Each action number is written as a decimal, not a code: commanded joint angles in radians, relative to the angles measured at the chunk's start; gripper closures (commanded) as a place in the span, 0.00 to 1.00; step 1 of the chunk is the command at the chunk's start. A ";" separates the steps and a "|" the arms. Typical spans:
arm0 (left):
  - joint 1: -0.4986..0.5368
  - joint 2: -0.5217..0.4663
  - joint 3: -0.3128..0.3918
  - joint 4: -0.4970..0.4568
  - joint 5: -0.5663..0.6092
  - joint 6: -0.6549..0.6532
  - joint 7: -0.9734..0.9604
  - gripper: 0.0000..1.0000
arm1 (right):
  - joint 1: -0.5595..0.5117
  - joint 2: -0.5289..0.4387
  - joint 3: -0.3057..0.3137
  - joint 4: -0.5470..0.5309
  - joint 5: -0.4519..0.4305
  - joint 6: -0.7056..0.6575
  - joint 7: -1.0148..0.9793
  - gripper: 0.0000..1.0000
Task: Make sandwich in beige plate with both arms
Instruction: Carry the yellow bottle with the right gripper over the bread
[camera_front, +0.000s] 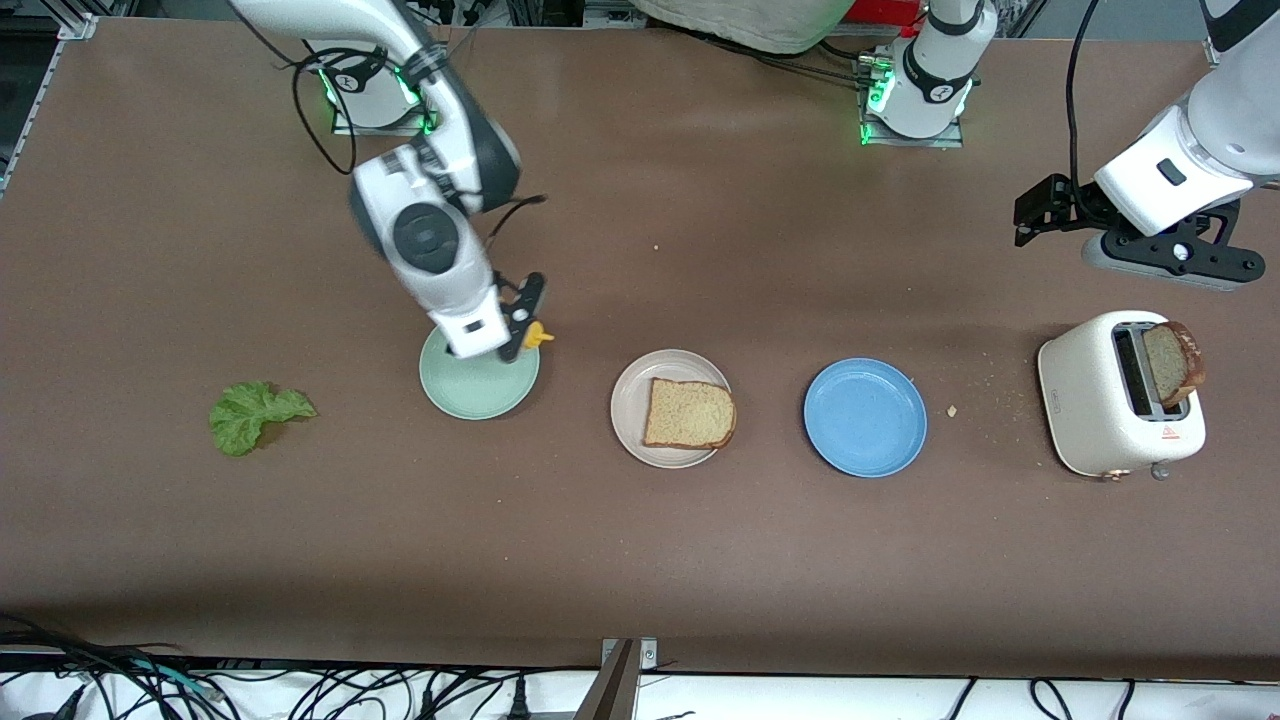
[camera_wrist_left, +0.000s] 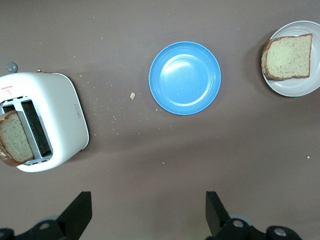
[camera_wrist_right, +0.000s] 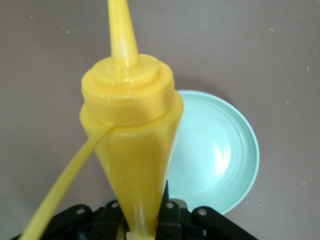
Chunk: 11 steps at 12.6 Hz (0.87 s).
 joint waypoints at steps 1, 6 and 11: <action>0.017 -0.004 -0.003 0.014 -0.027 -0.020 0.012 0.00 | 0.162 0.094 -0.046 0.077 -0.194 -0.071 0.201 1.00; 0.017 -0.004 -0.003 0.014 -0.027 -0.020 0.012 0.00 | 0.364 0.382 -0.131 0.447 -0.348 -0.361 0.276 1.00; 0.017 -0.004 -0.003 0.014 -0.026 -0.020 0.012 0.00 | 0.367 0.437 -0.218 0.567 -0.381 -0.352 0.211 1.00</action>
